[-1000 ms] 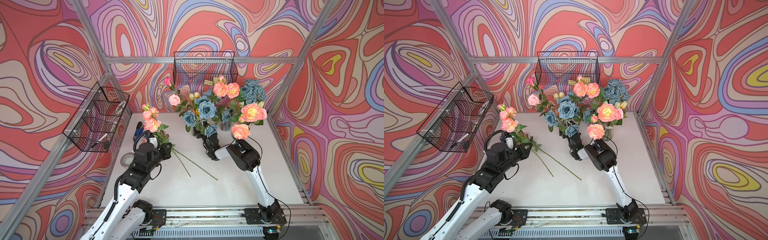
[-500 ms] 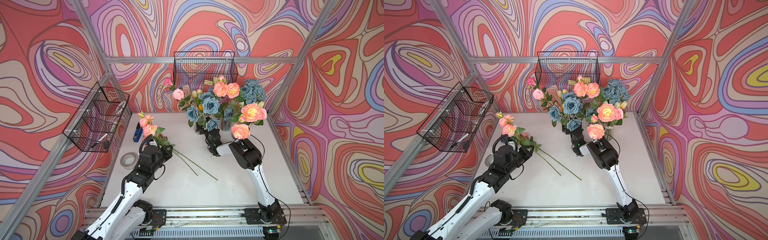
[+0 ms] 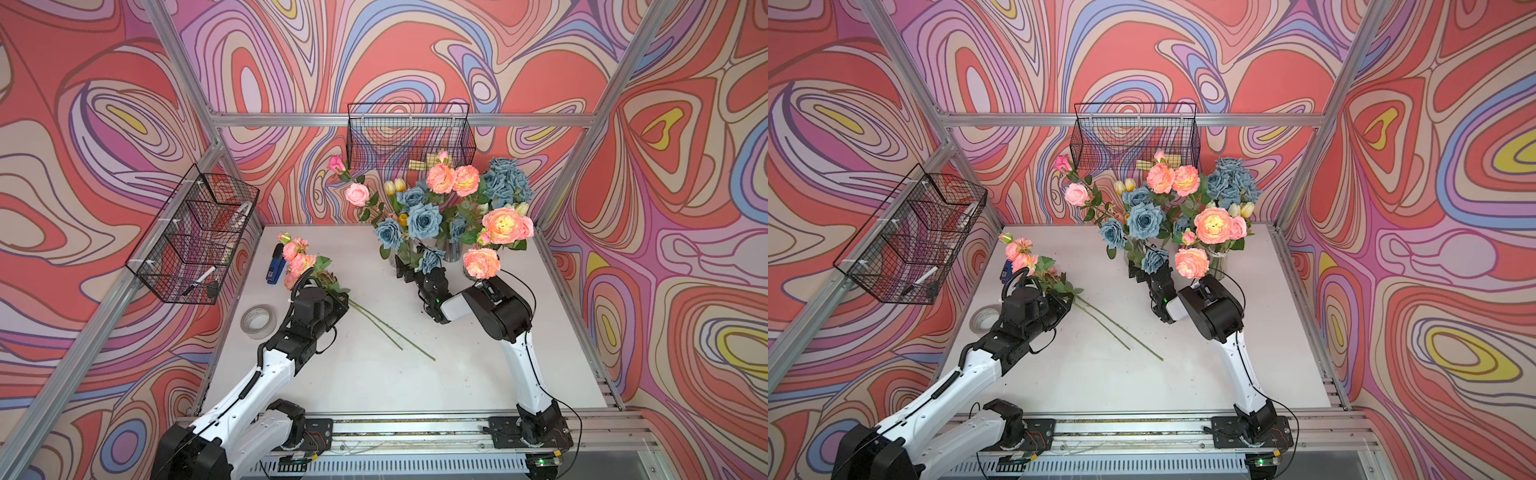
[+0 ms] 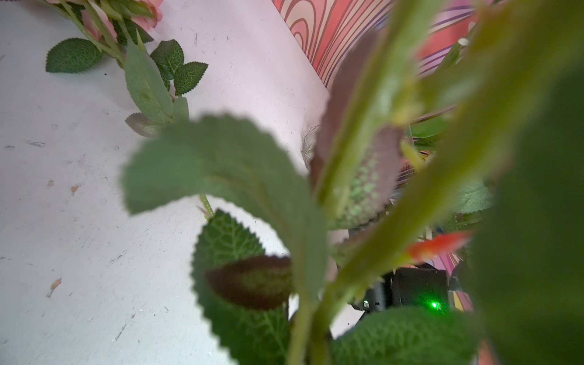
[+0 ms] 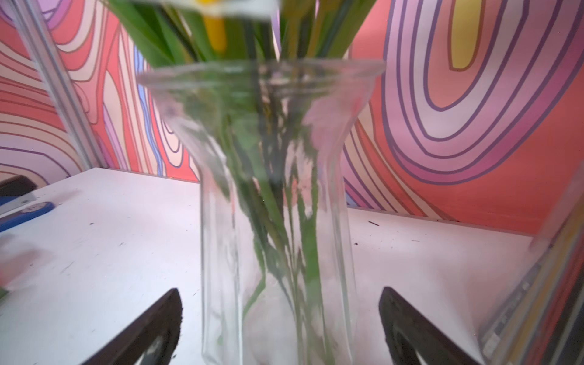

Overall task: Pick out pink flowers from the vase
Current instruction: Adjust the vase at the center of the board.

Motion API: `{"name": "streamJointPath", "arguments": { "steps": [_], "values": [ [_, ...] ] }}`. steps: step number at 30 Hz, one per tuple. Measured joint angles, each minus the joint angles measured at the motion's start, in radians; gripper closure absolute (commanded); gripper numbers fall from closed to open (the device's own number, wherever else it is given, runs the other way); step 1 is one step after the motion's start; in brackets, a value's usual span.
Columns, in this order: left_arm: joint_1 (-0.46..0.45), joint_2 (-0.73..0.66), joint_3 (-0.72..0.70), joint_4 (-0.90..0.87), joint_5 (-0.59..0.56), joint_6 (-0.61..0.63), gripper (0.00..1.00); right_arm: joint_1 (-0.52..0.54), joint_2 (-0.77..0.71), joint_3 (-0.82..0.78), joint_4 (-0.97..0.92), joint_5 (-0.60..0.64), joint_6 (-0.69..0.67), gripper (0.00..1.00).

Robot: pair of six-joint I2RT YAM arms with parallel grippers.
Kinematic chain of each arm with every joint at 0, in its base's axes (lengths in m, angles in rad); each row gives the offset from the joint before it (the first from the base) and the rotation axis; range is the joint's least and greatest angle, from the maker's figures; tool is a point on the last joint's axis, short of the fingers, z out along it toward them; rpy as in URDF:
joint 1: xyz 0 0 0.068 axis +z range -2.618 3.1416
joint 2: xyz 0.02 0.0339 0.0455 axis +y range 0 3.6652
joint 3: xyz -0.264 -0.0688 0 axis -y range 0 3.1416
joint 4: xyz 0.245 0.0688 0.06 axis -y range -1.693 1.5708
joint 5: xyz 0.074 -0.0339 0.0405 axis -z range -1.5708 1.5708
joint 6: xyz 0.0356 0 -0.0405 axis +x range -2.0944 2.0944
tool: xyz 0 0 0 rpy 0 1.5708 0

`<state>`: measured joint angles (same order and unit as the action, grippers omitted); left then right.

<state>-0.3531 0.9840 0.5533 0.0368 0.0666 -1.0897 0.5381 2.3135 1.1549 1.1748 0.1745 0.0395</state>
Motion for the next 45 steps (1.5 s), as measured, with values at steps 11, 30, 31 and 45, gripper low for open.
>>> {"name": "streamJointPath", "arguments": {
  "steps": [11,30,31,45],
  "values": [
    [0.0,0.037,0.002,0.028,-0.005,-0.018,1.0,0.0,-0.121,-0.082,-0.029,-0.179,0.048,0.02],
    [0.0,0.125,0.004,0.05,-0.004,-0.04,1.0,0.005,-0.309,-0.197,-0.32,-0.278,-0.023,0.02],
    [0.0,0.125,0.005,0.051,-0.004,-0.04,1.0,0.007,-0.309,-0.189,-0.349,-0.243,-0.05,0.02],
    [0.0,0.126,0.008,0.053,-0.005,-0.04,1.0,0.068,-0.294,-0.143,-0.412,0.221,-0.389,0.02]
  ]
}}
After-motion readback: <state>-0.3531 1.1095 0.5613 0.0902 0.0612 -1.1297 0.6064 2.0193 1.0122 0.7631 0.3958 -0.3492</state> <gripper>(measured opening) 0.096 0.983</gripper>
